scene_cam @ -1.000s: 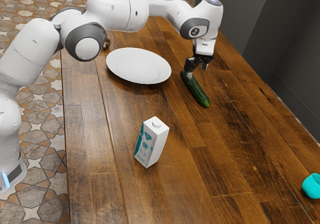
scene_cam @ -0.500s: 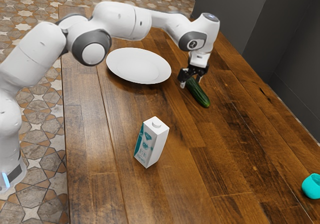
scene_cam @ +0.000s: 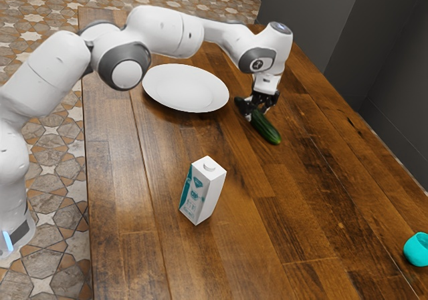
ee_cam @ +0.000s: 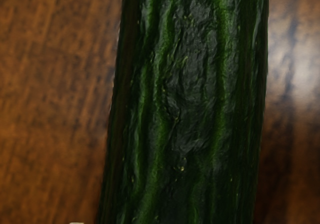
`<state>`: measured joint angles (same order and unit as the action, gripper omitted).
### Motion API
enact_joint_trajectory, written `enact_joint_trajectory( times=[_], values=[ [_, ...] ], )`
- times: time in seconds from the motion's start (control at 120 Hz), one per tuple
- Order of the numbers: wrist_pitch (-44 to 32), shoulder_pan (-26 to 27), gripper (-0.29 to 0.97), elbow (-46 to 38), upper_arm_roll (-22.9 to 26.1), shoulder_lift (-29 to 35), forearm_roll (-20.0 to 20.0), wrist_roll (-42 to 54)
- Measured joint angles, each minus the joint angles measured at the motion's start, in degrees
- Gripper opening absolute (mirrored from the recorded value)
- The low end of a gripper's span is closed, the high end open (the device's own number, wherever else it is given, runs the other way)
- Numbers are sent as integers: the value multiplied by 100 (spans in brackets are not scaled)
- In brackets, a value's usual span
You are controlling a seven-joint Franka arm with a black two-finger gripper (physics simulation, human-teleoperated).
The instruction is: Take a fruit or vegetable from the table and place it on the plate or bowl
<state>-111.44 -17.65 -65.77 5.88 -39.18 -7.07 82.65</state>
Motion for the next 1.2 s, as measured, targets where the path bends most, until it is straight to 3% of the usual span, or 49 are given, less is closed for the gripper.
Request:
enact_joint_trajectory(
  times=[0.317, 0.592, 0.717, 0.883, 1.2],
  values=[
    [-157, 16, 22, 65, 54, 16, 39, 45],
    [662, 93, 22, 80, 19, 1391, 51, 69],
    [1071, -205, 21, 40, -468, 1633, 68, 79],
    [1429, -1139, 21, -467, -930, 1656, 389, 99],
    [1502, -1273, 20, -1143, -1068, 1803, 559, 131]
  ],
)
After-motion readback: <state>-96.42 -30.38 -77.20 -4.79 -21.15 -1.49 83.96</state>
